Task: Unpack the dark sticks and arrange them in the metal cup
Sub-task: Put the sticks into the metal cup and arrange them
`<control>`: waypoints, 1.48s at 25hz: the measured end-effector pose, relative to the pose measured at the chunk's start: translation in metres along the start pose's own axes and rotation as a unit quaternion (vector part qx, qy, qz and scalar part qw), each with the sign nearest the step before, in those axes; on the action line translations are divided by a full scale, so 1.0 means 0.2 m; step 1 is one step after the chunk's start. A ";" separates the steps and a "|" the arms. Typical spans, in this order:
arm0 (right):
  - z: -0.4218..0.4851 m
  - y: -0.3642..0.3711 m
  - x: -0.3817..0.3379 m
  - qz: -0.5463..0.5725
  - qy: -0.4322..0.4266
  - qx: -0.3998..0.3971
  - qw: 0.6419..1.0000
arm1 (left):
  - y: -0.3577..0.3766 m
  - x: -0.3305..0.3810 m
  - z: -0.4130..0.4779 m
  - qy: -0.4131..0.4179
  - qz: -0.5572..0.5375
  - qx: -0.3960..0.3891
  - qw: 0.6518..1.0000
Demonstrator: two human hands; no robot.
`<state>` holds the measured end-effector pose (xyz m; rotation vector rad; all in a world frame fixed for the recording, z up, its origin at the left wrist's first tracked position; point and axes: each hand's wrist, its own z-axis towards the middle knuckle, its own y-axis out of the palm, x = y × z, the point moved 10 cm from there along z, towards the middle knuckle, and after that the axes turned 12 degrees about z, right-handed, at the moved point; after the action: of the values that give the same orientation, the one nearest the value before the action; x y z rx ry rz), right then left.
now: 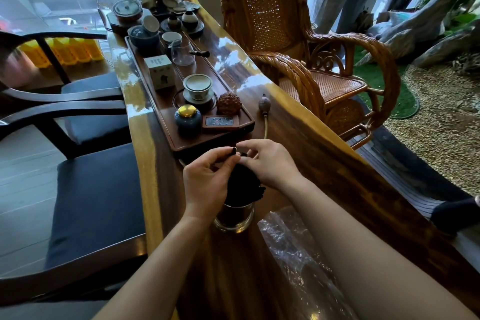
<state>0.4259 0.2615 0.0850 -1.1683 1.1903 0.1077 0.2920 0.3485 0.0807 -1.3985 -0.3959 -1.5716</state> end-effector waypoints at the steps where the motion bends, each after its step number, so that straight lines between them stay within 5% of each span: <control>1: 0.00 0.01 -0.01 0.007 -0.008 0.000 1.000 | 0.00 0.01 -0.01 0.003 0.000 -0.003 1.000; 11: -0.10 -0.21 -0.11 0.068 -0.090 0.122 0.986 | -0.01 0.04 -0.01 0.003 0.027 -0.008 1.000; 23: -0.21 -0.27 -0.18 0.122 -0.117 0.101 0.980 | 0.03 0.21 0.00 0.118 0.109 -0.006 0.987; 32: -0.20 -0.22 -0.06 0.077 -0.091 0.111 0.987 | -0.20 0.09 0.05 -0.021 -0.015 0.109 0.994; 37: -0.20 -0.20 -0.03 0.111 -0.079 0.124 0.983 | -0.26 0.07 0.04 -0.041 -0.038 0.102 0.993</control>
<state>0.4209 0.2157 0.1206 -0.7925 1.1532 0.2101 0.2576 0.3743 0.1127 -1.3044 -0.6485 -1.4926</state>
